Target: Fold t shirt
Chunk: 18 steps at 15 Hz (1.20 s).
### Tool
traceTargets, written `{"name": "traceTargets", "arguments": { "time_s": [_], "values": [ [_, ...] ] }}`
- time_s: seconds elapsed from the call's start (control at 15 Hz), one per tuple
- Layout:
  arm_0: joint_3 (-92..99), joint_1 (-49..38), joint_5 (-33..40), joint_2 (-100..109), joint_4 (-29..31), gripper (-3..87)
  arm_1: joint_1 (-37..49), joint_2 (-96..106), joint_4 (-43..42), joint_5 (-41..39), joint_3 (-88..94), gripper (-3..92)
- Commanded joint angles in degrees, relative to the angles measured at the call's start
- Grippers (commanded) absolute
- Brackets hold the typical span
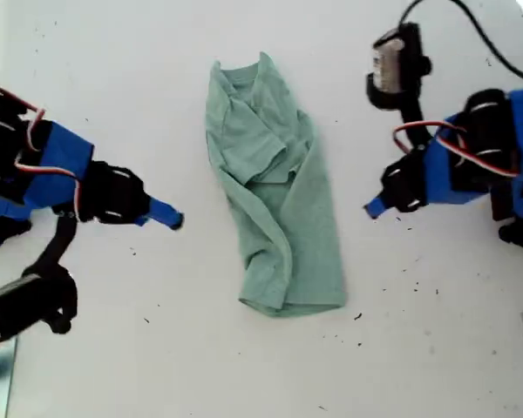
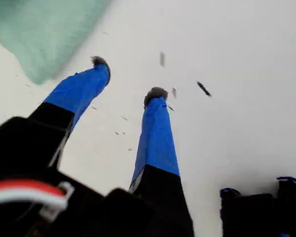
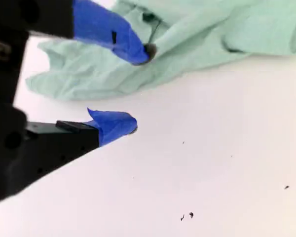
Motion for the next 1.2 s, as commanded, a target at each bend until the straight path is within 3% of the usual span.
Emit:
{"name": "traceTargets", "arguments": {
  "time_s": [0.0, 0.13, 0.6, 1.0, 1.13],
  "values": [
    [-36.5, 4.9, 3.1, -23.5, 7.6, 23.1, -6.2, -12.7, 8.3, 3.2, -30.1, 25.9],
    [-48.9, 6.8, 4.6, -35.3, 8.3, 24.0, -10.3, -17.3, 9.2, 6.2, -36.9, 27.4],
    [-49.3, 4.5, 5.5, -50.4, -2.0, 26.1, -17.9, -22.0, 3.4, 14.3, -29.4, 28.7],
    [-51.4, 2.1, 6.3, -60.9, -11.7, 26.0, -16.9, -22.5, -26.1, 15.0, -3.7, 28.7],
    [-52.1, 1.9, 8.6, -63.5, -12.7, 20.2, -16.7, -24.8, -37.4, 15.9, 3.3, 24.4]
  ]
}}
